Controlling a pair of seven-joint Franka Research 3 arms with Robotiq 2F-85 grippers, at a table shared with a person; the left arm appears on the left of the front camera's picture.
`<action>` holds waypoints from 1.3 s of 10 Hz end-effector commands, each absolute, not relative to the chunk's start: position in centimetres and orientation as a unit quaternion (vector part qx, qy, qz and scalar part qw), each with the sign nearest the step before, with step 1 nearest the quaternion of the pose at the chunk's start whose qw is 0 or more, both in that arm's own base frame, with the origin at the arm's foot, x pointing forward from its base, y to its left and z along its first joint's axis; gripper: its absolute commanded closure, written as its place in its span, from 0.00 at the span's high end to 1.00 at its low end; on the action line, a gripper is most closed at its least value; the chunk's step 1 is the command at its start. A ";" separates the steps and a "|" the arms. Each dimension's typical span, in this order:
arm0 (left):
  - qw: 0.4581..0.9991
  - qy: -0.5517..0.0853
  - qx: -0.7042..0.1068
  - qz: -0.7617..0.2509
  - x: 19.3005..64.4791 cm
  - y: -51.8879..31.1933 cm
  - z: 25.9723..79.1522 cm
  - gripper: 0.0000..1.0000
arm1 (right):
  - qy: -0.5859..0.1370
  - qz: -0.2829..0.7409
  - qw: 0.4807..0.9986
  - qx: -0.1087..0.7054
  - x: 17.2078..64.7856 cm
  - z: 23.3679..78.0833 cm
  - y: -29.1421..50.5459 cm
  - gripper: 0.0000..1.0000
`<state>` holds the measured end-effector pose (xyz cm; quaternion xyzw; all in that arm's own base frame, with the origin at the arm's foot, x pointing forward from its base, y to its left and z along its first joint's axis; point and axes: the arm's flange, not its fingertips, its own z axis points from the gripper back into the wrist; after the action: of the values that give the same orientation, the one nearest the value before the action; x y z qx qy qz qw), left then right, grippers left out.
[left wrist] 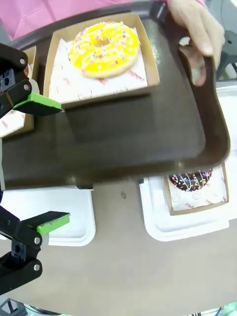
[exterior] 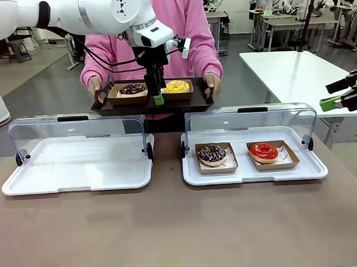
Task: Provide the desired donut to the person.
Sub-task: Place the picked Paper togo box onto the Handle tray extended by the person.
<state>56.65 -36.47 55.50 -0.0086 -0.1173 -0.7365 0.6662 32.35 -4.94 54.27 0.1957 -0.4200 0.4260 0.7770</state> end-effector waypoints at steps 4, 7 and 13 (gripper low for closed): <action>0.675 -0.118 -0.003 -0.728 56.8 -36.4 55.5 1.00 | -0.423 0.428 0.773 0.202 32.6 54.1 -4.9 1.00; 0.675 -0.118 -0.003 -0.728 56.8 -36.4 55.5 1.00 | -0.423 0.428 0.773 0.202 32.6 54.1 -4.9 1.00; 0.722 -0.165 -0.041 -0.671 54.5 -34.4 56.3 1.00 | -0.423 0.428 0.773 0.202 32.6 54.1 -4.9 1.00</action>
<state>56.63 -36.10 55.77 -0.0211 -0.1296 -0.7157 0.6859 32.36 -4.94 54.27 0.1958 -0.4199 0.4261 0.7771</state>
